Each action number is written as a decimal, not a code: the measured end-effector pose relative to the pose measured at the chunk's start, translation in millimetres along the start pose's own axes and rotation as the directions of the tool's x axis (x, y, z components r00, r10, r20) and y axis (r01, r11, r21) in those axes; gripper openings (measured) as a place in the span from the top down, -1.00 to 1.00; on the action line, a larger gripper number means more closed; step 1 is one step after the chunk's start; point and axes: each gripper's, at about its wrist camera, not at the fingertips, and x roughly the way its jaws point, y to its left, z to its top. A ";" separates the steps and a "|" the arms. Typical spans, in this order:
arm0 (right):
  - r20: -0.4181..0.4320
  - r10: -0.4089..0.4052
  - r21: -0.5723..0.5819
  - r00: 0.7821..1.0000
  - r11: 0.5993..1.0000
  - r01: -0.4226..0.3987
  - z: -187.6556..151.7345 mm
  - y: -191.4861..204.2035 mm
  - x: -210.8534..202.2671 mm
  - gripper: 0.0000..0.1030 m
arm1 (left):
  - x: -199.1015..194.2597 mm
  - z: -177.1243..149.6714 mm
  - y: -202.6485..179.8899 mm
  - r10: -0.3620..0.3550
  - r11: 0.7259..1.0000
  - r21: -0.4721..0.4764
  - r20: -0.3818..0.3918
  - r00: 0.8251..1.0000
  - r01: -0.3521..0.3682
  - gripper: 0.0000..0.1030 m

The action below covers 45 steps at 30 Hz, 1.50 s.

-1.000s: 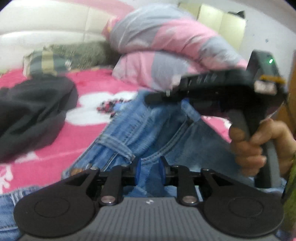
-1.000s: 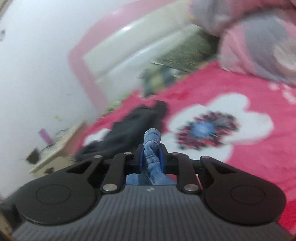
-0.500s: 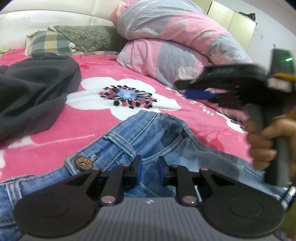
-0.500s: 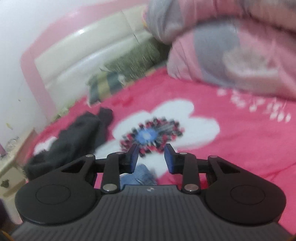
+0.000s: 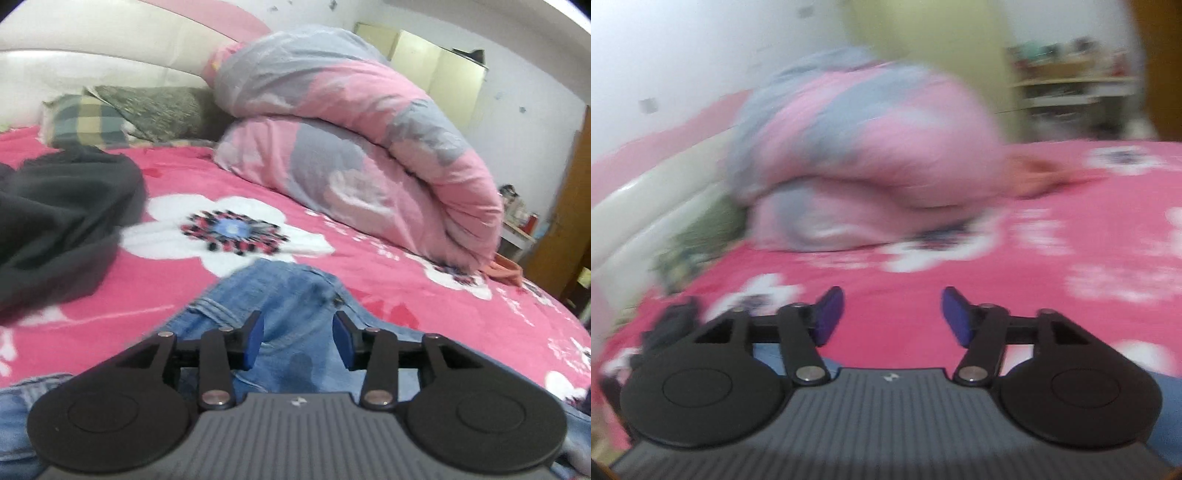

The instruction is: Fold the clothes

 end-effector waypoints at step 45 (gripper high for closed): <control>-0.054 0.124 0.324 0.991 0.941 -0.100 18.1 -75.0 75.2 0.00 | 16.5 -7.4 9.6 -0.022 0.998 -0.057 -0.078 0.997 0.018 0.15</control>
